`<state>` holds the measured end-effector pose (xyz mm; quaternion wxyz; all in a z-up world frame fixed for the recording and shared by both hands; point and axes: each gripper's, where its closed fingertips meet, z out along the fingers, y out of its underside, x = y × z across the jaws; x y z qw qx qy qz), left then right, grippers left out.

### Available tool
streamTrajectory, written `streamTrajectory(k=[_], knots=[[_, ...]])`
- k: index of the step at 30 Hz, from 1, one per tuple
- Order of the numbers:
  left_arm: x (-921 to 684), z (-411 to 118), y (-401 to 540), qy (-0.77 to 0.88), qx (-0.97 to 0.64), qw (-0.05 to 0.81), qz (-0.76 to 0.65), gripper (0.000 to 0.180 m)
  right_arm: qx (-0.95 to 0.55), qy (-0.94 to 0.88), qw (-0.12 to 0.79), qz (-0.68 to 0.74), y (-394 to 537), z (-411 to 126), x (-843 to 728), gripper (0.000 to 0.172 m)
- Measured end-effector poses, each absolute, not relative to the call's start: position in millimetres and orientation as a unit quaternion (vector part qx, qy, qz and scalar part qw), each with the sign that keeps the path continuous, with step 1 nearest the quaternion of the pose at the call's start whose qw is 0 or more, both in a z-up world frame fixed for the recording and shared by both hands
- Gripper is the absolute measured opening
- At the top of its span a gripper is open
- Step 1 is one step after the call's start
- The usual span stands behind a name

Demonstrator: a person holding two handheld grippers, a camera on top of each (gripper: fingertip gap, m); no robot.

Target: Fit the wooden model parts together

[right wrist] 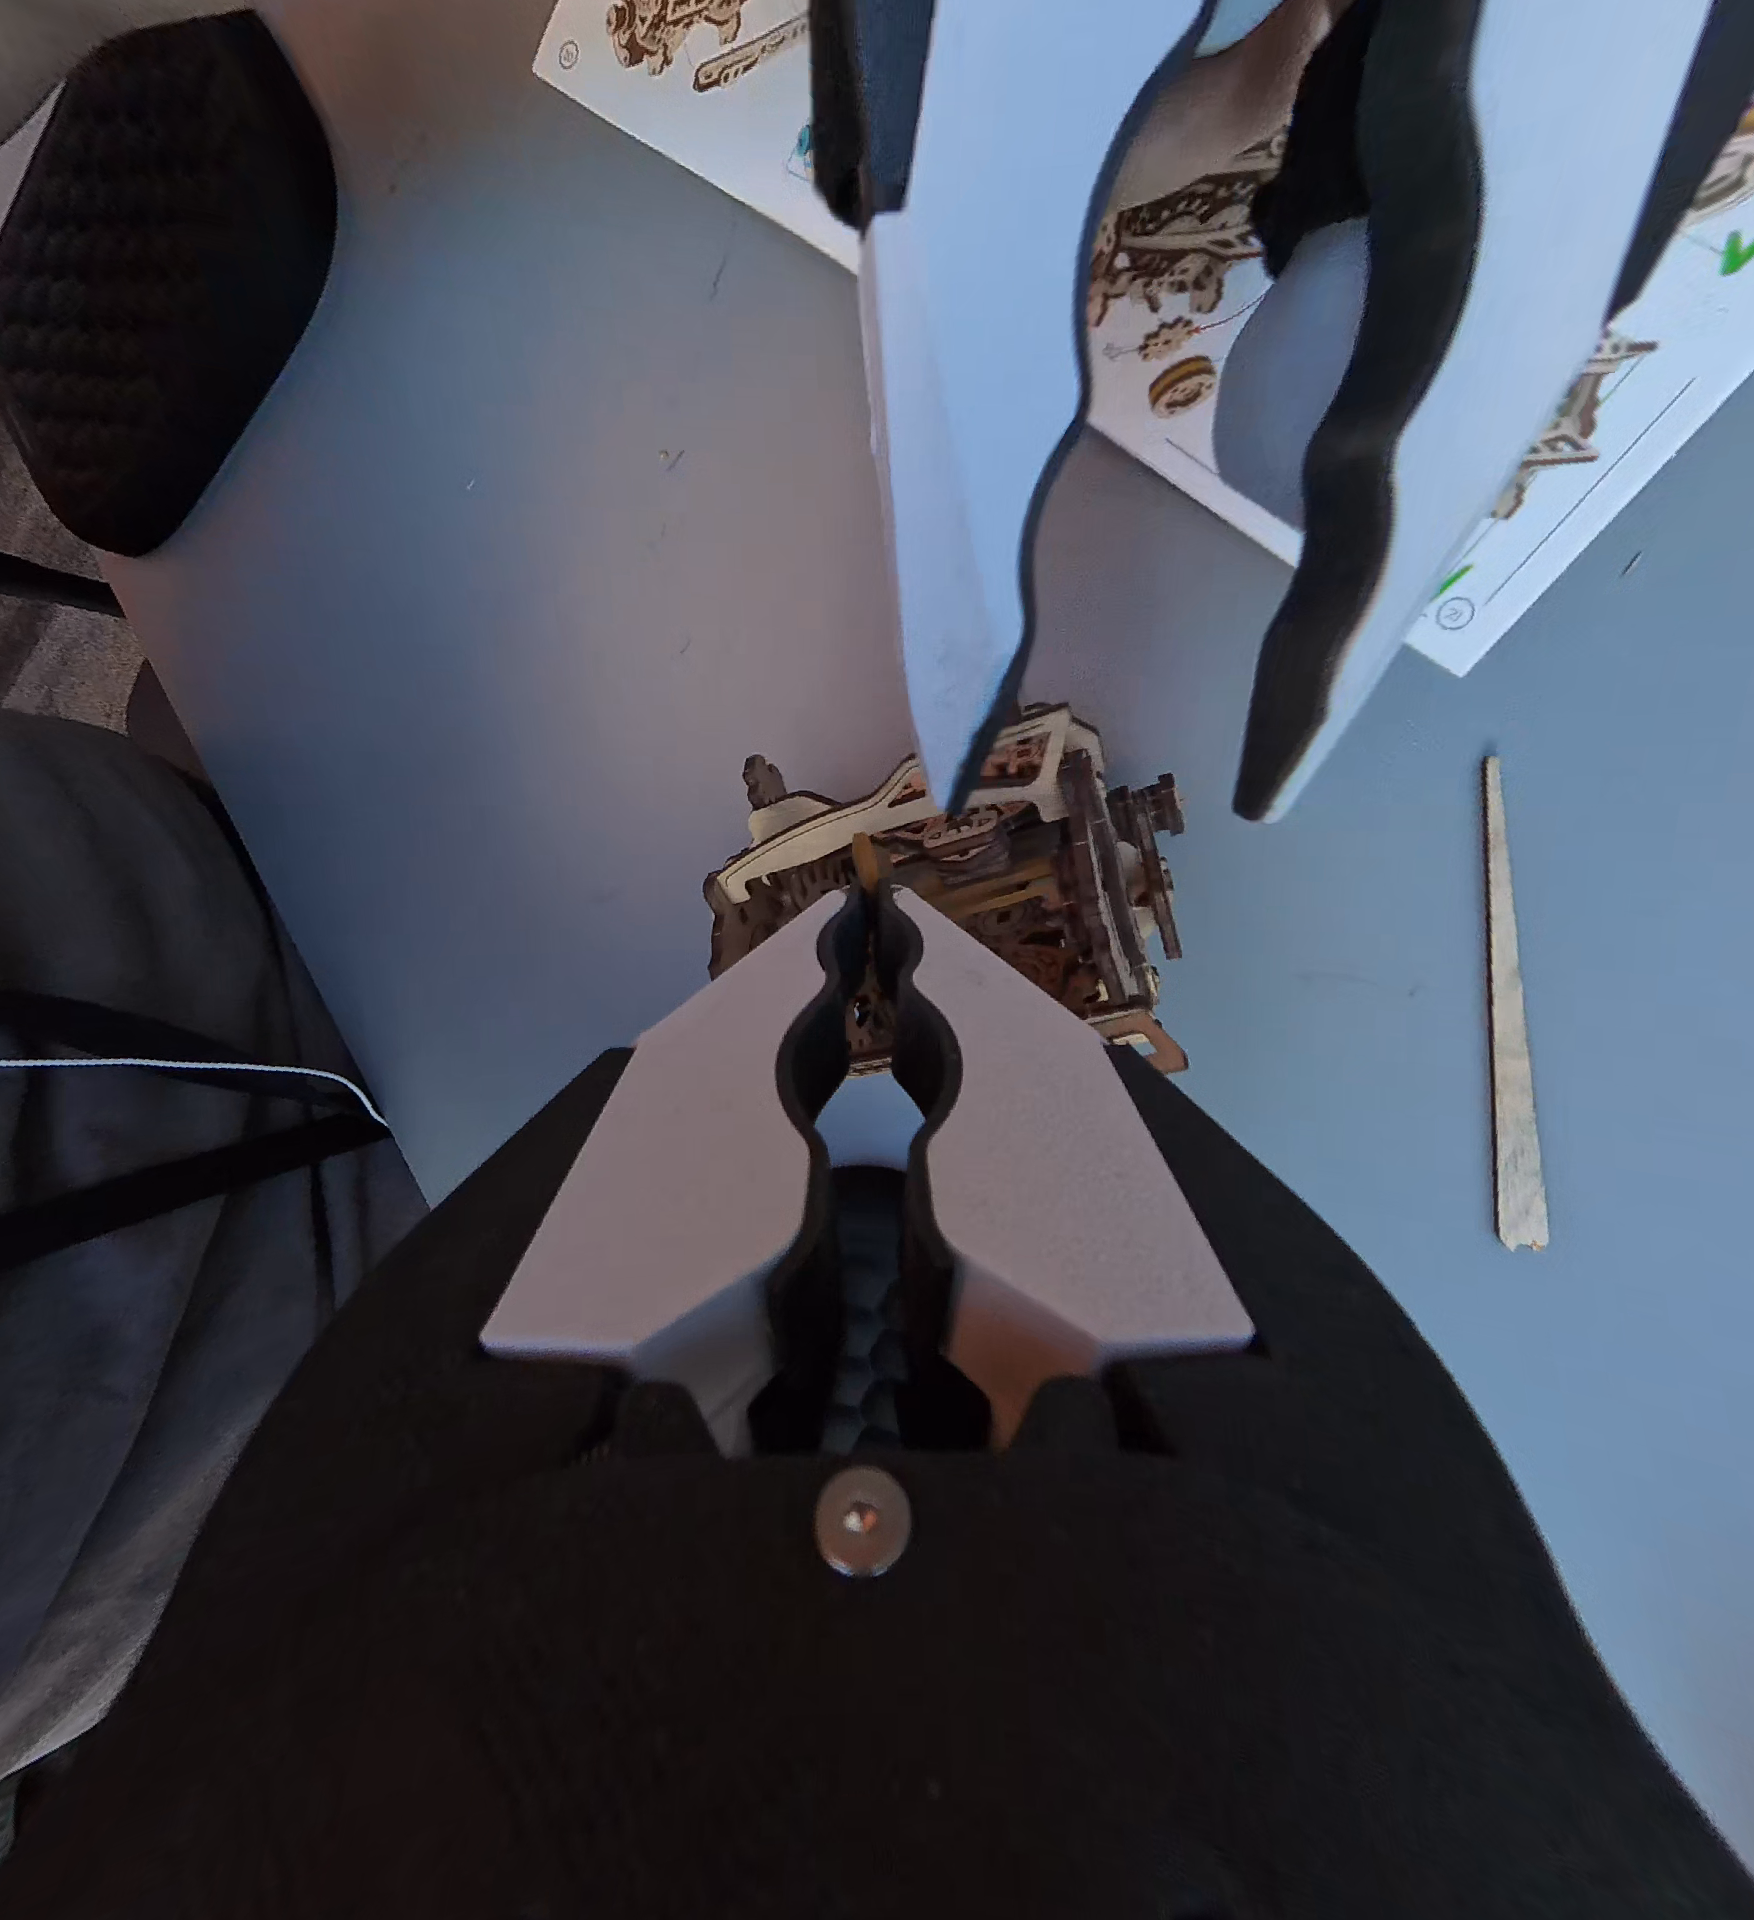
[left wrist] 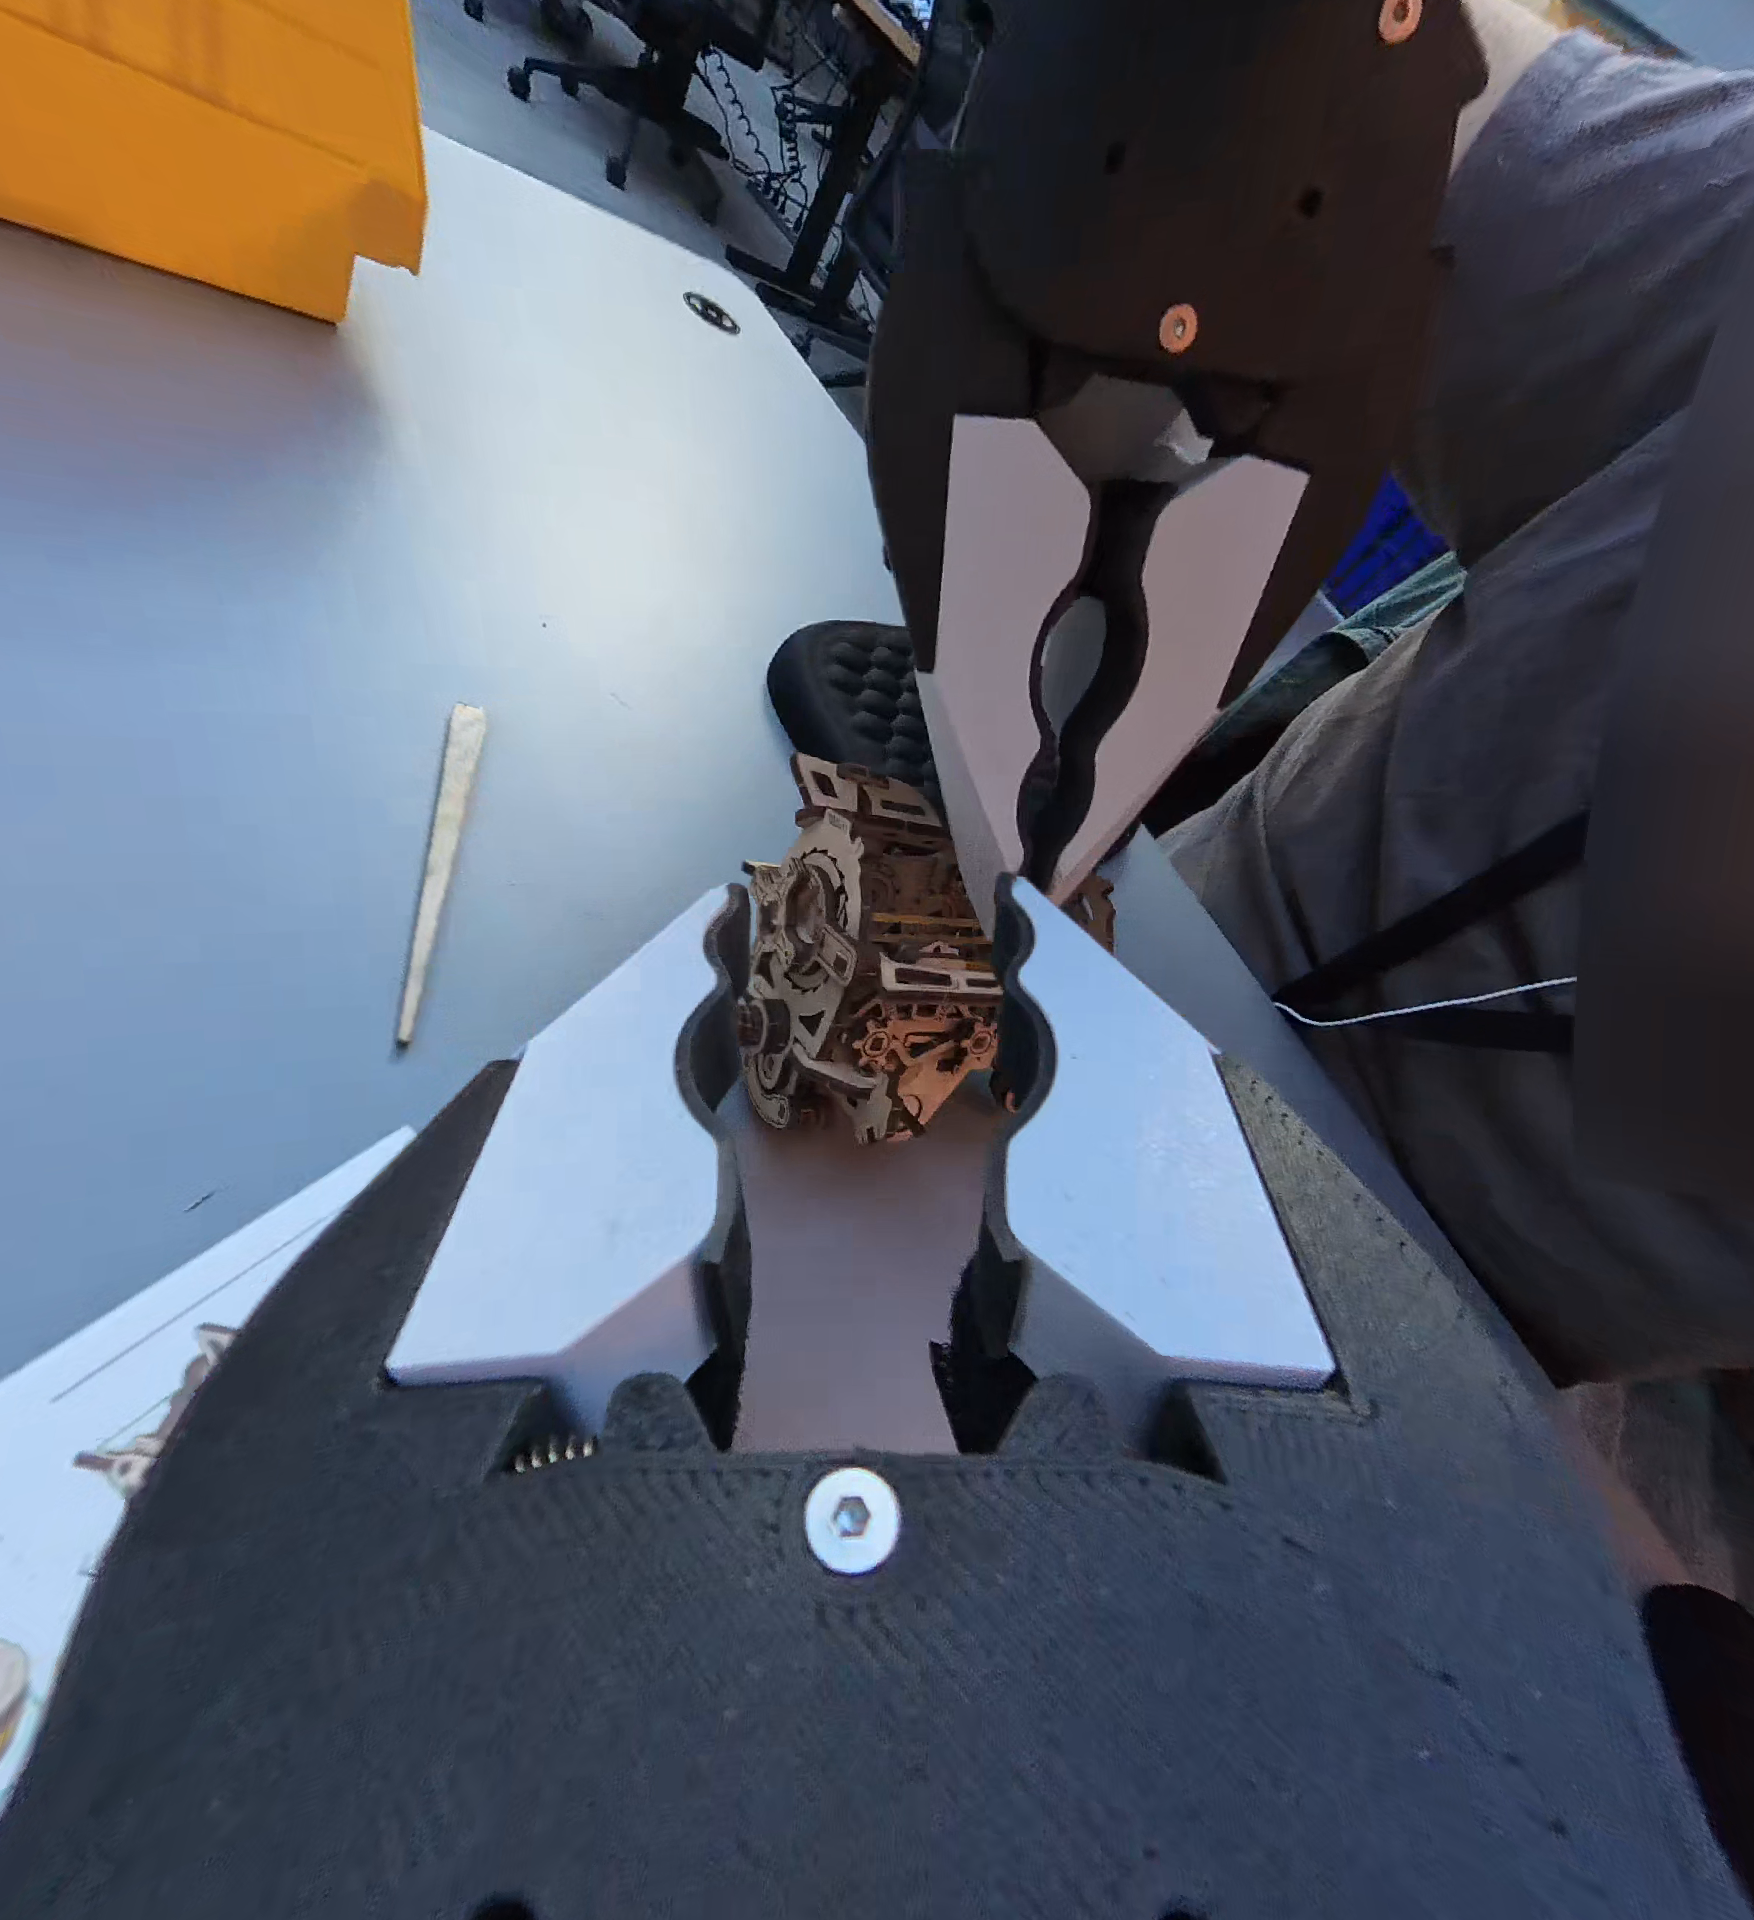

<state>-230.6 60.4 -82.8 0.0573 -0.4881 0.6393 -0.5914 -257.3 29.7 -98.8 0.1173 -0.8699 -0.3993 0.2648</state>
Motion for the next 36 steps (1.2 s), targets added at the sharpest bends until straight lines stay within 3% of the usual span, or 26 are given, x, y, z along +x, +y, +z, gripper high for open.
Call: streamTrajectory(k=[22, 30, 36], knots=[[-252, -92, 17, 0.633, -0.500, 0.136, -0.575, 0.051, -0.874, -0.380, 0.101, 0.286, 14, -103, -243, 0.000], [-243, -98, 15, 0.628, -0.508, 0.165, -0.566, 0.057, -0.891, -0.278, 0.088, 0.348, 20, -102, -234, 0.000], [-242, -98, 16, 0.620, -0.509, 0.161, -0.576, 0.048, -0.887, -0.287, 0.085, 0.351, 16, -102, -229, 0.000]])
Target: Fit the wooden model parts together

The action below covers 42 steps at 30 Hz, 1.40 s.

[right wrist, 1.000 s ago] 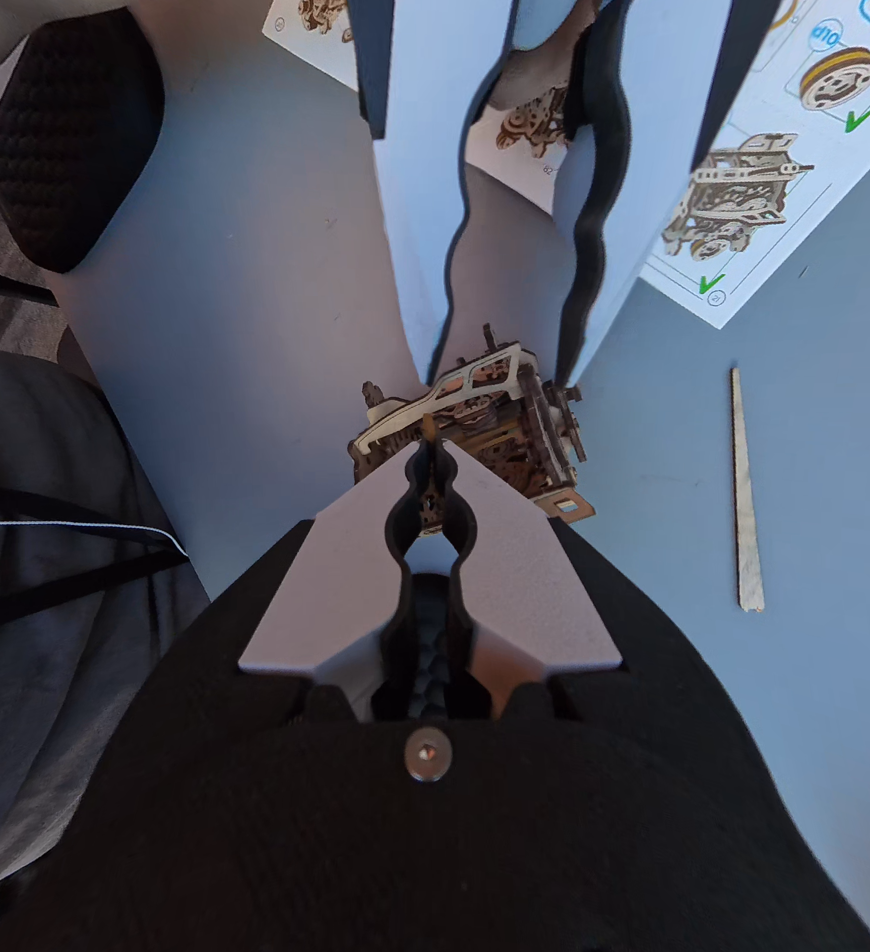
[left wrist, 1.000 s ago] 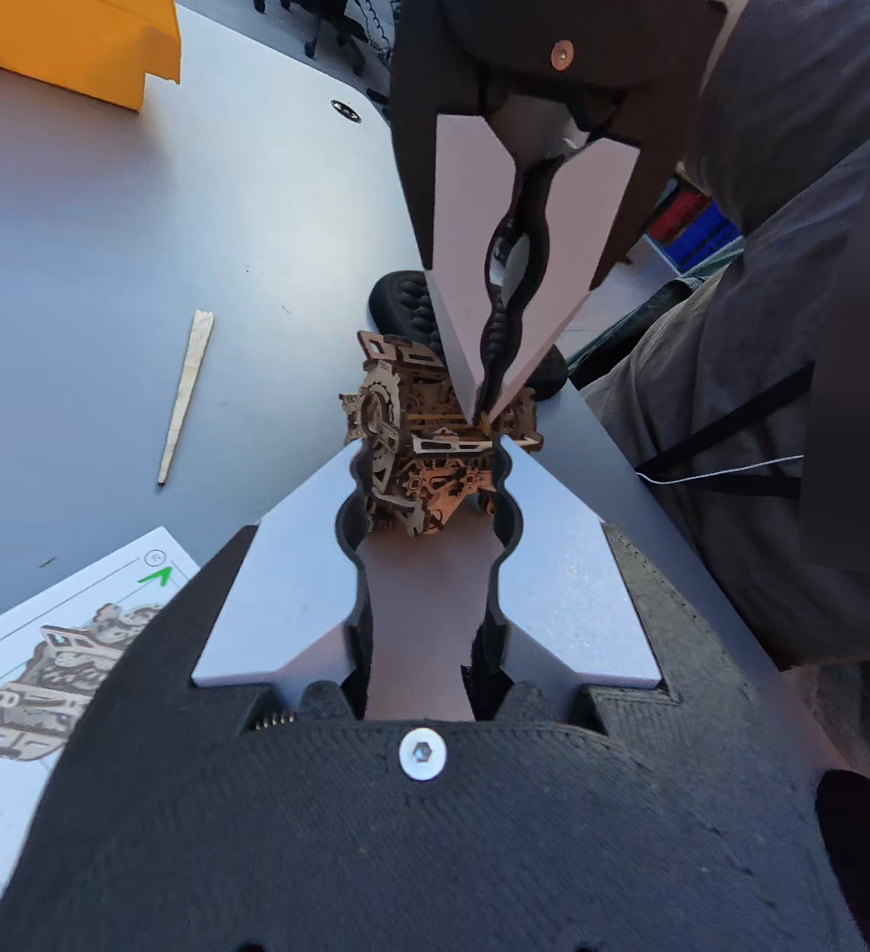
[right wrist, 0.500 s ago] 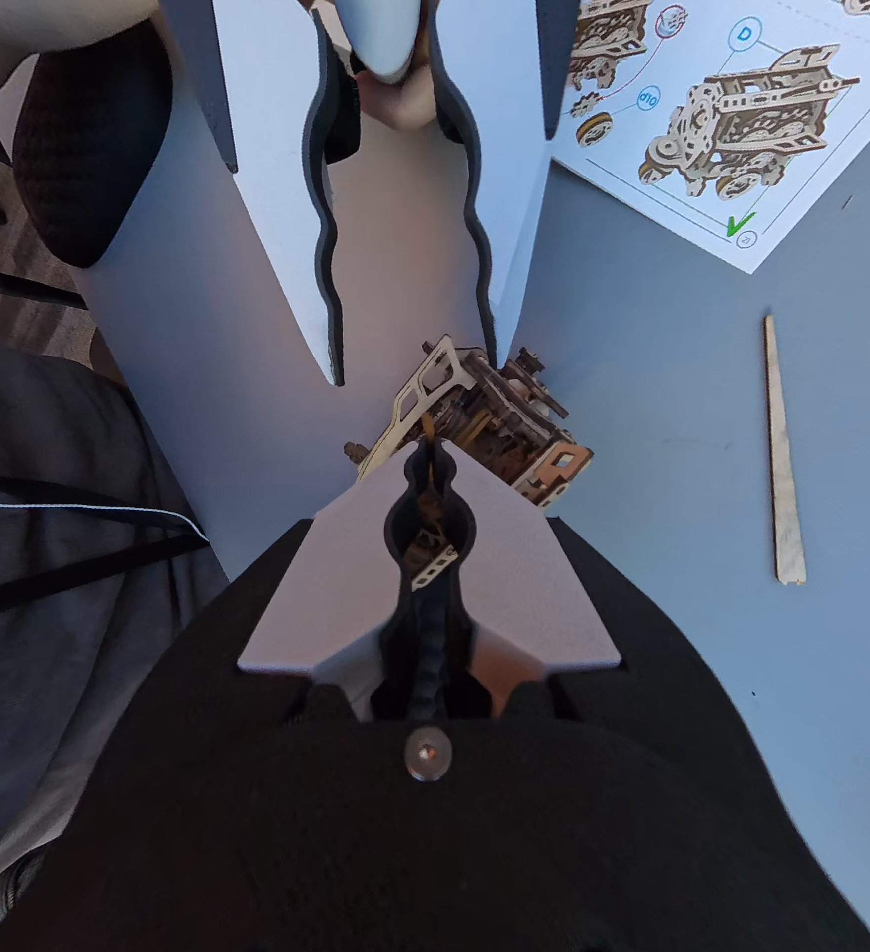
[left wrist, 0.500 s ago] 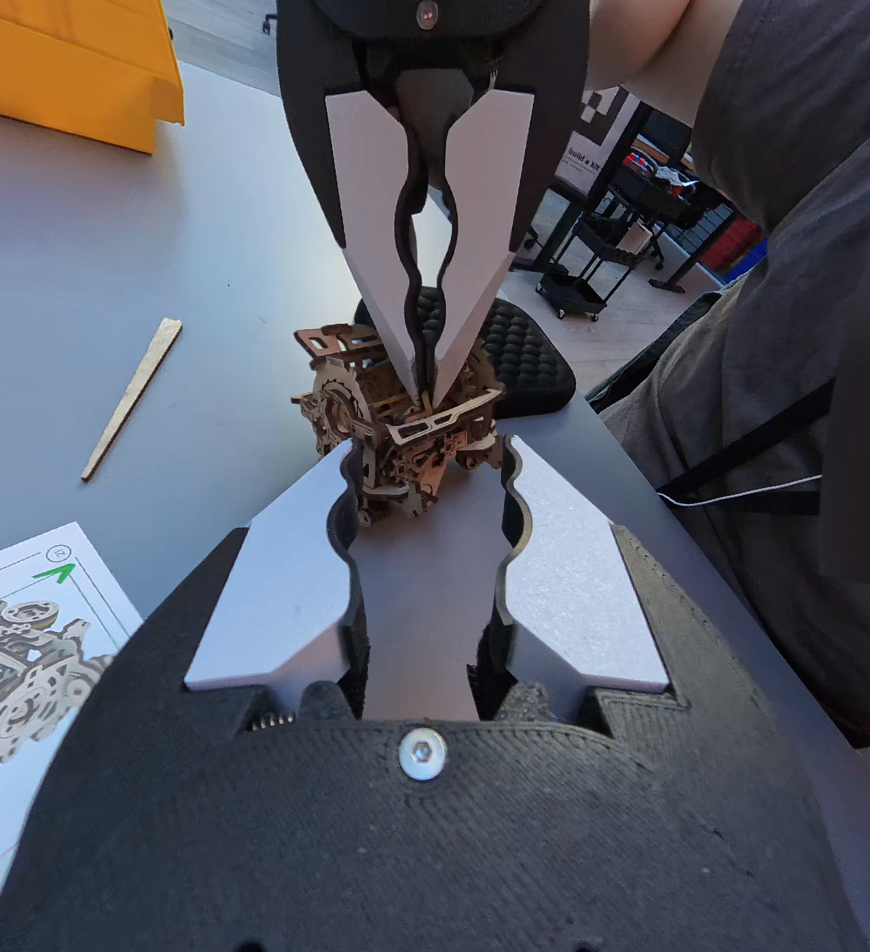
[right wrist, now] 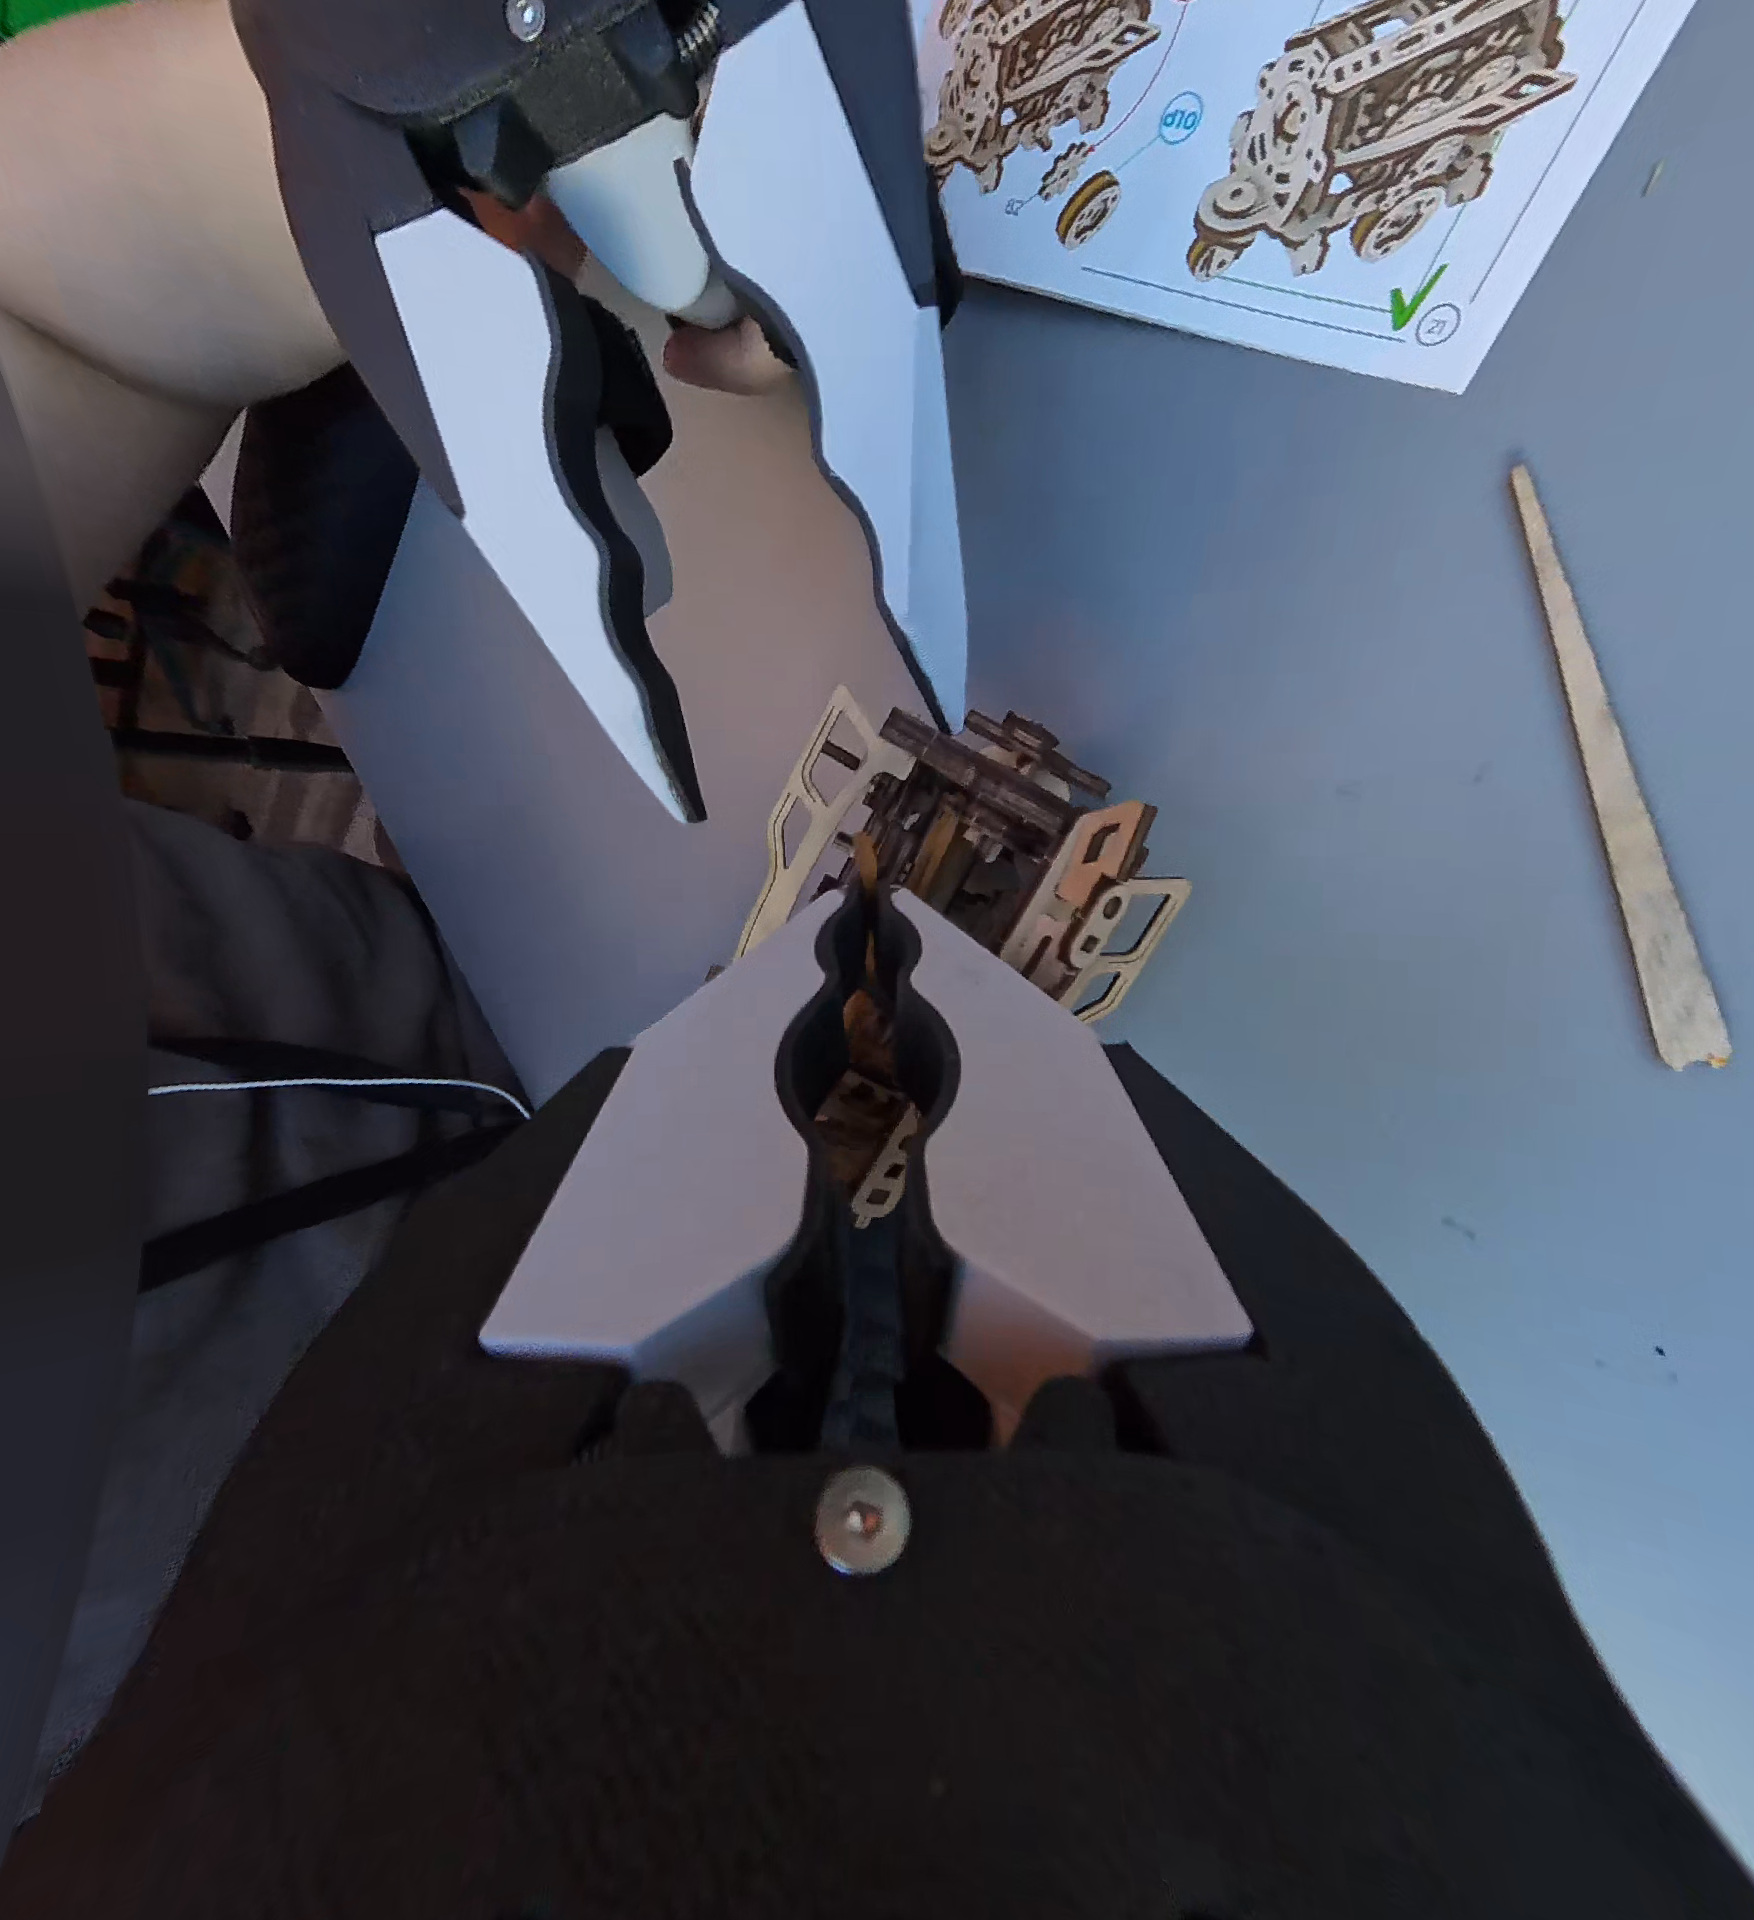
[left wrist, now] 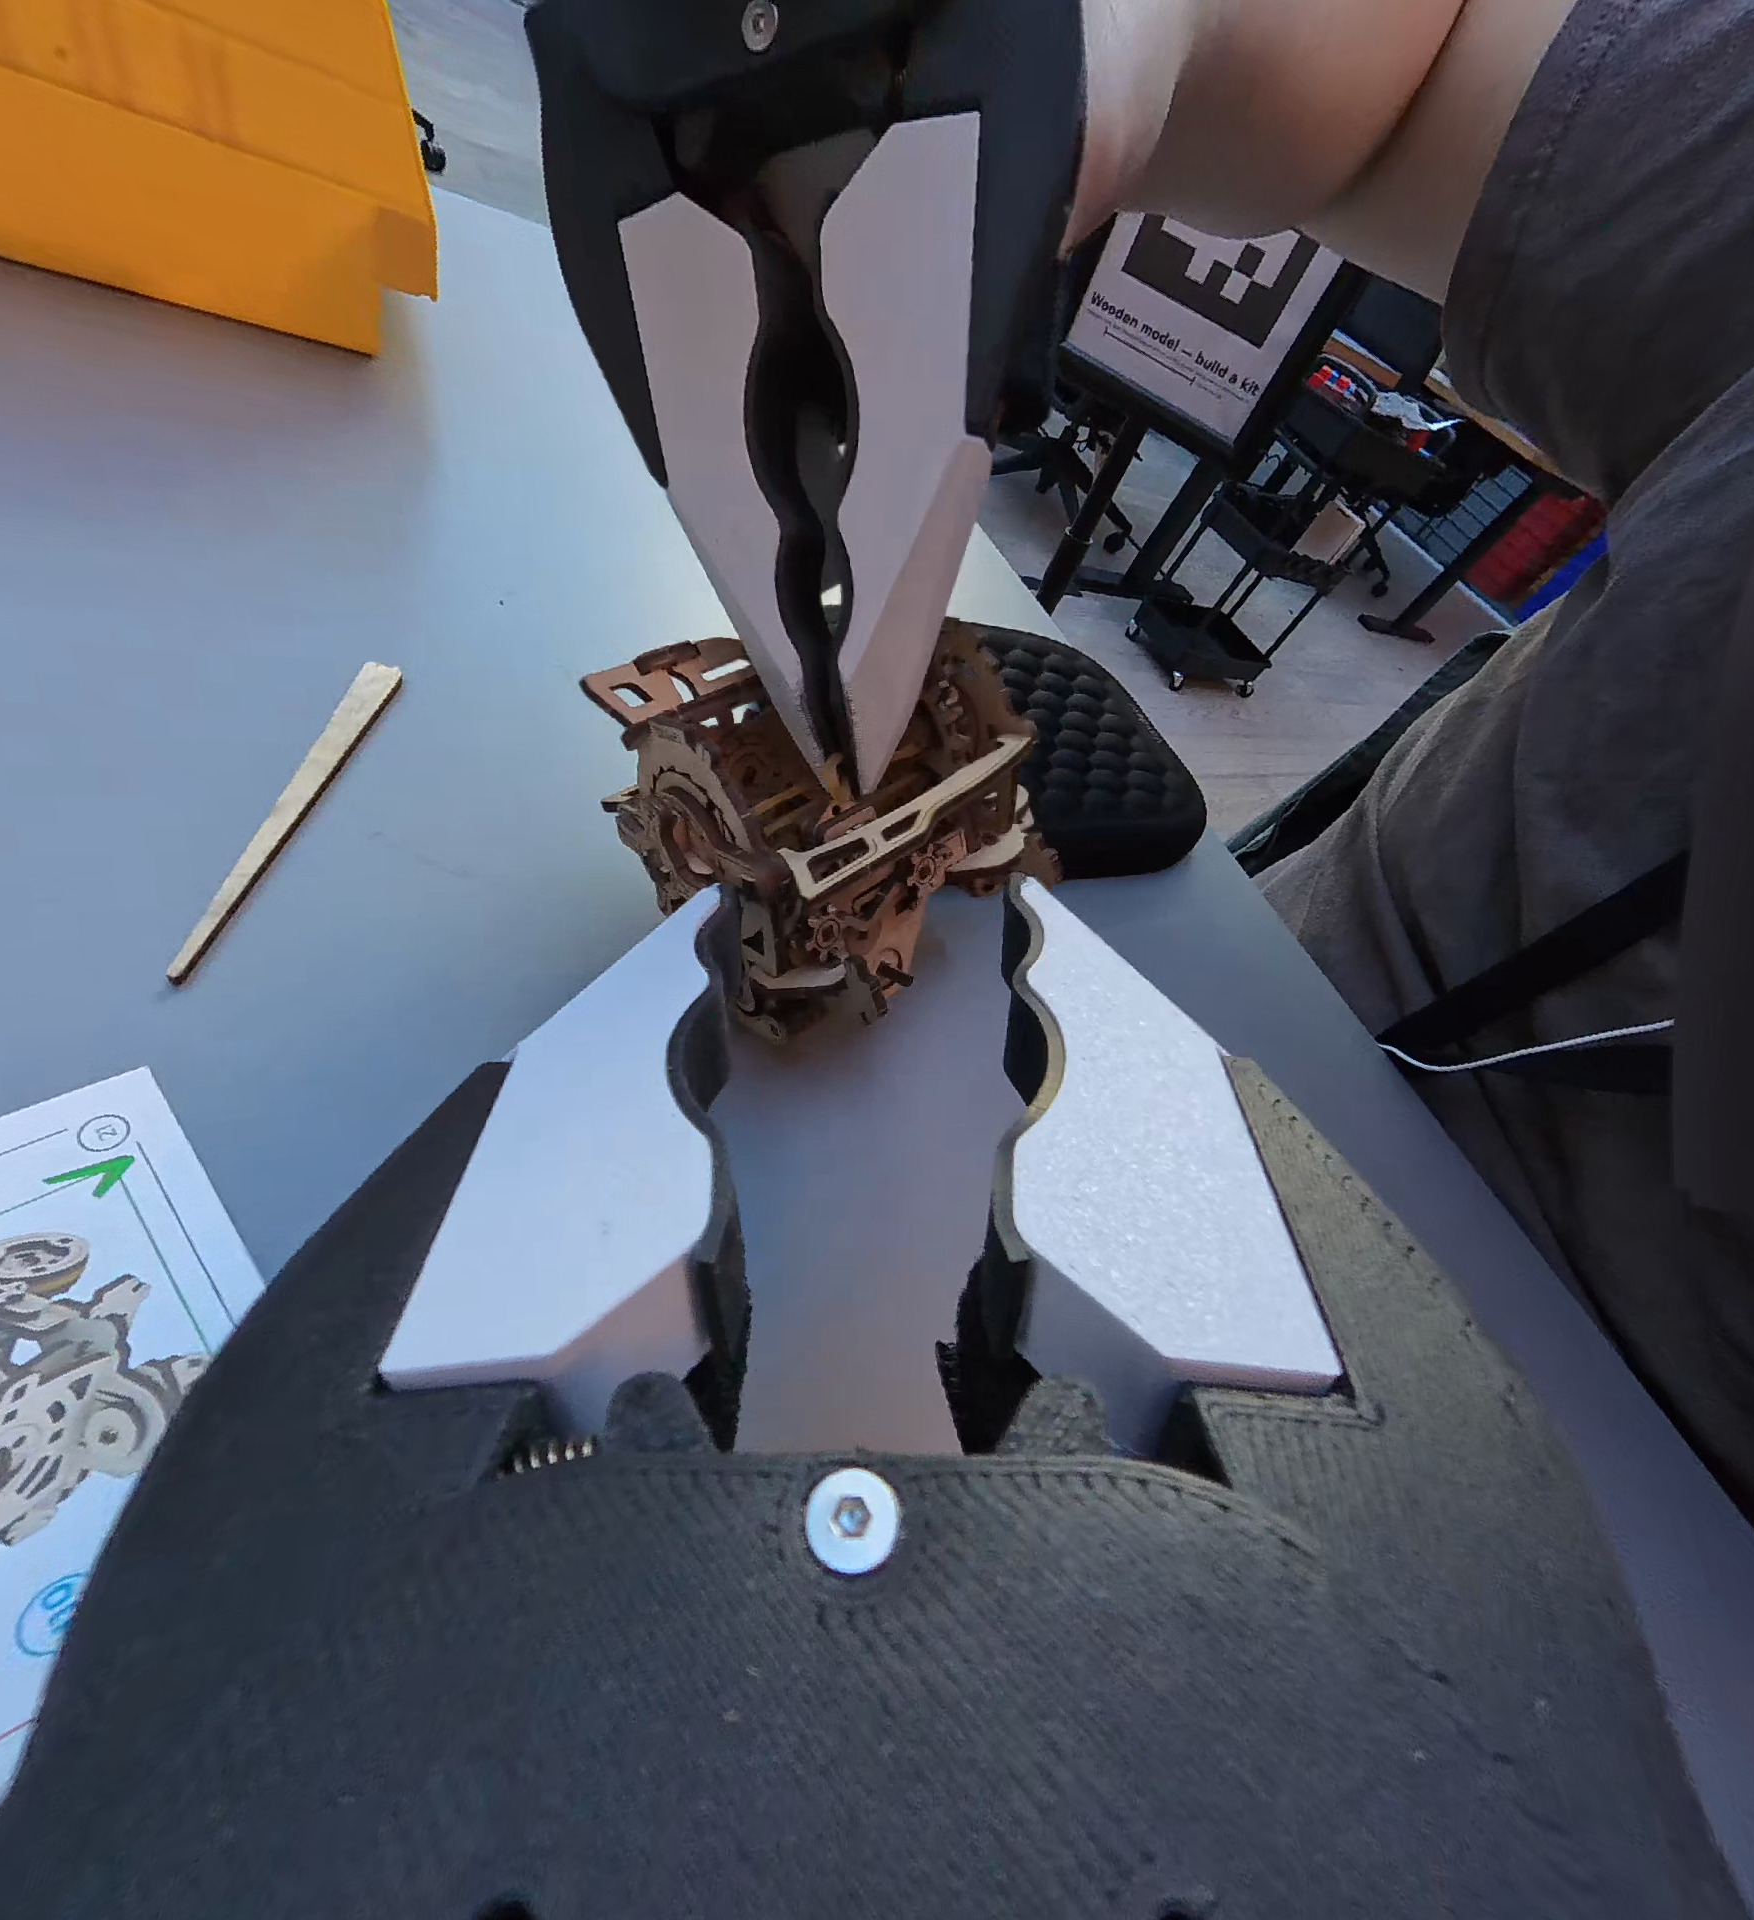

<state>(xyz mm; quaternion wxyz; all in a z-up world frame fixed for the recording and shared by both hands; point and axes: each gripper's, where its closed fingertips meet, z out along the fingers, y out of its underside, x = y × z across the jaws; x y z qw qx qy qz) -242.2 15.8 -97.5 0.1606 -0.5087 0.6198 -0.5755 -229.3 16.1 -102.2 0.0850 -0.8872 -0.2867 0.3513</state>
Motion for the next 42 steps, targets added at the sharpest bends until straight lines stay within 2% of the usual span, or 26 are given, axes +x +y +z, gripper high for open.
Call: streamTrajectory(k=[2, 6, 8, 11, 15, 19, 21, 31, 35, 42], knots=[[-242, -99, 18, 0.626, -0.510, 0.159, -0.568, 0.051, -0.881, -0.312, 0.081, 0.345, 11, -103, -230, 0.000], [-231, -99, 39, 0.652, -0.497, 0.187, -0.542, 0.067, -0.877, -0.333, 0.077, 0.338, 7, -105, -232, 0.000], [-225, -97, 44, 0.661, -0.489, 0.154, -0.547, 0.077, -0.876, -0.336, 0.079, 0.337, 8, -104, -232, 0.000], [-222, -85, 38, 0.667, -0.467, 0.066, -0.577, 0.071, -0.874, -0.340, 0.085, 0.337, 8, -104, -232, 0.000], [-207, -80, 43, 0.684, -0.432, 0.050, -0.585, 0.082, -0.873, -0.342, 0.084, 0.337, 8, -105, -230, 0.000], [-202, -88, 34, 0.687, -0.415, -0.043, -0.595, 0.076, -0.872, -0.344, 0.084, 0.338, 7, -105, -228, 0.000], [-204, -91, 26, 0.685, -0.398, -0.077, -0.606, 0.082, -0.870, -0.349, 0.084, 0.338, 6, -105, -228, 0.000], [-200, -113, 19, 0.730, -0.356, -0.130, -0.569, 0.103, -0.866, -0.359, 0.080, 0.338, 5, -106, -225, 0.000], [-209, -117, 15, 0.750, -0.325, -0.193, -0.543, 0.100, -0.865, -0.362, 0.080, 0.339, 5, -106, -226, 0.000], [-199, -107, 12, 0.738, -0.286, -0.210, -0.575, 0.095, -0.860, -0.366, 0.082, 0.346, 5, -107, -226, 0.000]])
